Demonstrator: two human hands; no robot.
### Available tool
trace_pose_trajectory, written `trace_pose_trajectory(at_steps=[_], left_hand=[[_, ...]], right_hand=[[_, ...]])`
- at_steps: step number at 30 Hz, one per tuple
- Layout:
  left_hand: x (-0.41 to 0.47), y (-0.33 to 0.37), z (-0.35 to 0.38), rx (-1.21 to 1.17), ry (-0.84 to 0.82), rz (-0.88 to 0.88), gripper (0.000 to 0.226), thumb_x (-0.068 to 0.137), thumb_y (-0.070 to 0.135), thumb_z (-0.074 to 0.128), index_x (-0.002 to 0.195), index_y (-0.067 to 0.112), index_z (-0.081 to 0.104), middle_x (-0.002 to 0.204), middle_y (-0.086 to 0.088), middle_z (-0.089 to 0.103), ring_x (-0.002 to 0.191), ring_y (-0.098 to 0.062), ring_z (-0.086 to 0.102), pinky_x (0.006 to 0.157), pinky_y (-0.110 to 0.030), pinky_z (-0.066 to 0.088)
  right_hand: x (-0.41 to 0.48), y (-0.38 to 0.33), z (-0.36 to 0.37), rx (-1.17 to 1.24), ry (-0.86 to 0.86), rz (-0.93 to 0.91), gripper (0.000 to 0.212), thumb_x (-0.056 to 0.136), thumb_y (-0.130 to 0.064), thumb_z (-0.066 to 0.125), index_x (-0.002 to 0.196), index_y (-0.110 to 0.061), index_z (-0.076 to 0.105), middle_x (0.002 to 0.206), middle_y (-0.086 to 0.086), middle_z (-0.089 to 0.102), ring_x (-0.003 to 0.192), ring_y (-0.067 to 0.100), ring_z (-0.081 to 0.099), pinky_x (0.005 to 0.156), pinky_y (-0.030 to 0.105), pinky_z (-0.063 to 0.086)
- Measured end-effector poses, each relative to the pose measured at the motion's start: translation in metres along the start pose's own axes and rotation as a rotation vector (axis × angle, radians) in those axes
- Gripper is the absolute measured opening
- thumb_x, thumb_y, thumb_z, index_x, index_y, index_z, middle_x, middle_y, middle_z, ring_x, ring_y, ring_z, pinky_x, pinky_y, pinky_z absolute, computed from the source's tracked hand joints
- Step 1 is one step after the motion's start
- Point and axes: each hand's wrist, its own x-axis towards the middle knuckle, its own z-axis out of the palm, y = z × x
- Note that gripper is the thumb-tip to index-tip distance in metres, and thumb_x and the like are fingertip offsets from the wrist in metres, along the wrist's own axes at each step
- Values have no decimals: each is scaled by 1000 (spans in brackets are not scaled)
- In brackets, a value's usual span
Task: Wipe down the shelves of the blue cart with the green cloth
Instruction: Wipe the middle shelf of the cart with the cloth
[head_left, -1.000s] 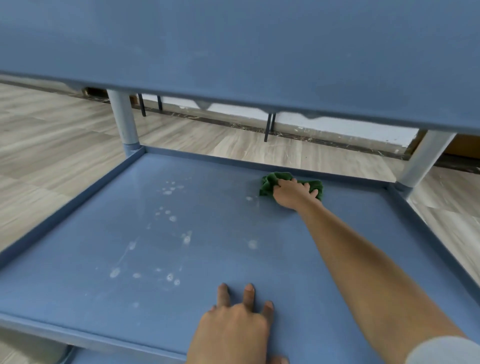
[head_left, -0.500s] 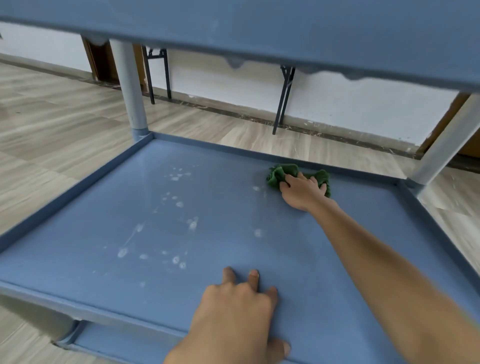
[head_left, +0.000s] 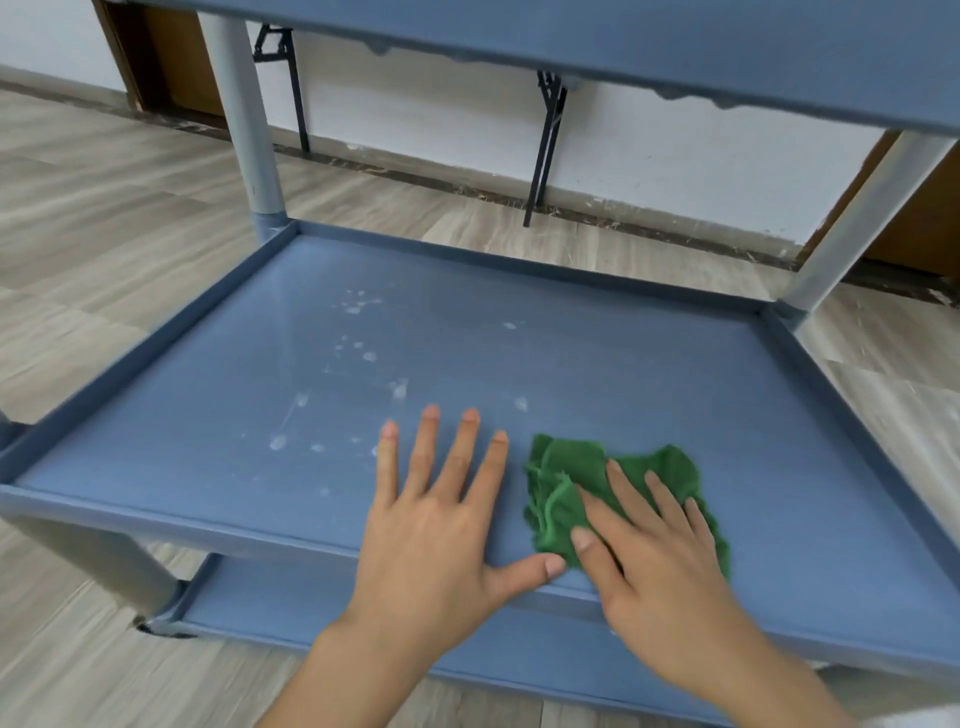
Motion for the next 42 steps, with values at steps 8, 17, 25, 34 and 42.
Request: trace_pose_trajectory(at_steps=[8,17,25,34,42], left_hand=[[5,-12,11,-46,-28,-44,129,61,103,28,156,16,26,163,-18,19,151,-41,5,109,-77,10],[9,-12,25,-60,107,-1,123,62,101,31,151,17,38,159,-20,29,146,-44,22,106,-78,18],[13,-24,44,296,272,-28,54,92,20,28,137,25,58,136,-19,58,123,-42,55,80,-67,52],[18,-25,48,344,333,-57,58,83,19,41,139,24,56,138,-17,57,126,-42,53,82,-66,52],[13,-15,32,16,186,-90,109,71,97,26,146,20,47,152,-20,40,140,-46,35,98,-76,35]], right_hand=[[-5,-6,1,-11,-50,22,47,85,-60,0,130,-71,-10,157,-23,-16,147,17,-11,119,46,-5],[170,-16,-8,68,-25,21,44,95,-50,22,139,-52,21,161,-6,9,146,39,4,113,65,-1],[329,-25,-32,83,-10,127,53,95,-44,20,147,-37,23,159,2,18,143,43,11,111,70,0],[368,-14,-36,108,0,163,56,89,-51,20,145,-43,24,160,4,11,144,42,6,111,68,-4],[281,-13,-20,64,-13,30,46,91,-54,18,132,-41,36,158,-2,18,145,38,10,112,67,6]])
